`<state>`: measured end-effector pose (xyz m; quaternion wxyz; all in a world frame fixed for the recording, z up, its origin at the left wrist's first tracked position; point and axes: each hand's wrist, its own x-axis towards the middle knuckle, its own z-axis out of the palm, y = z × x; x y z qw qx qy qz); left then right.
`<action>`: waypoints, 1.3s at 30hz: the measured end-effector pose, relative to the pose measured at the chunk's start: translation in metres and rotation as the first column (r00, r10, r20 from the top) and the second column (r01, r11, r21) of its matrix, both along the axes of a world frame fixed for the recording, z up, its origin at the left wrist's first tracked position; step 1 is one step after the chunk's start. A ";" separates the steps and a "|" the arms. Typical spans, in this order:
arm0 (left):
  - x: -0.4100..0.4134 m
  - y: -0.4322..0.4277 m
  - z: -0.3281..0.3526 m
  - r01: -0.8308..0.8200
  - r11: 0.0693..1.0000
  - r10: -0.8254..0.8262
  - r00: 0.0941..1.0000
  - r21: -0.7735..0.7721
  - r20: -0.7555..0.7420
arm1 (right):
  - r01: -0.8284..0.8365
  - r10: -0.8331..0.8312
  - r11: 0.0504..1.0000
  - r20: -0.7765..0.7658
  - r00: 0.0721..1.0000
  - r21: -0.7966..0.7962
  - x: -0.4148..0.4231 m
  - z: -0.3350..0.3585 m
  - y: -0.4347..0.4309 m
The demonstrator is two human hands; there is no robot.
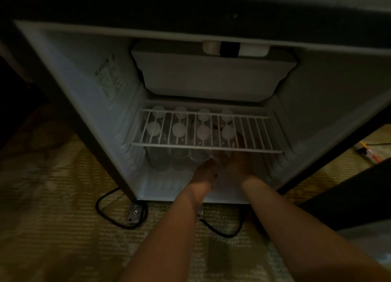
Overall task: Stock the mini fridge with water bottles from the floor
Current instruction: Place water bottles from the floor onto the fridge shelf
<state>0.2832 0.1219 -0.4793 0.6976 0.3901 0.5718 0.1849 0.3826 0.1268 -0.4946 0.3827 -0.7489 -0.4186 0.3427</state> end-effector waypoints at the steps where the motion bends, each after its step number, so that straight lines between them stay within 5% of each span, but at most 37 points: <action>1: -0.005 -0.002 0.000 0.026 0.999 -0.024 0.999 0.033 -0.036 | -0.010 0.012 0.999 0.032 0.999 -0.037 0.001 0.000 -0.001; 5: -0.022 -0.011 -0.002 0.233 0.969 -0.206 0.943 0.078 -0.261 | -0.012 0.038 0.970 0.105 0.994 -0.241 -0.001 0.004 -0.013; 10: -0.054 -0.029 0.020 0.438 0.899 -0.397 0.835 0.023 -0.381 | -0.188 0.267 0.905 0.164 0.950 -0.381 -0.016 0.030 -0.046; 17: -0.113 -0.054 0.111 0.776 0.629 -0.507 0.373 -0.038 -0.777 | -0.329 0.394 0.908 0.255 0.883 -0.261 -0.053 0.102 -0.084; 20: -0.142 -0.075 0.161 0.832 0.553 -0.466 0.262 -0.047 -0.845 | -0.436 0.494 0.868 0.313 0.811 -0.238 -0.080 0.144 -0.098; 29: -0.248 -0.148 0.249 0.816 0.578 -0.308 0.201 -0.015 -0.930 | -0.697 0.712 0.670 0.485 0.508 -0.254 -0.180 0.262 -0.147; 39: -0.399 -0.229 0.265 0.643 0.763 -0.178 0.304 0.064 -0.936 | -0.830 0.848 0.410 0.493 0.194 -0.378 -0.351 0.295 -0.194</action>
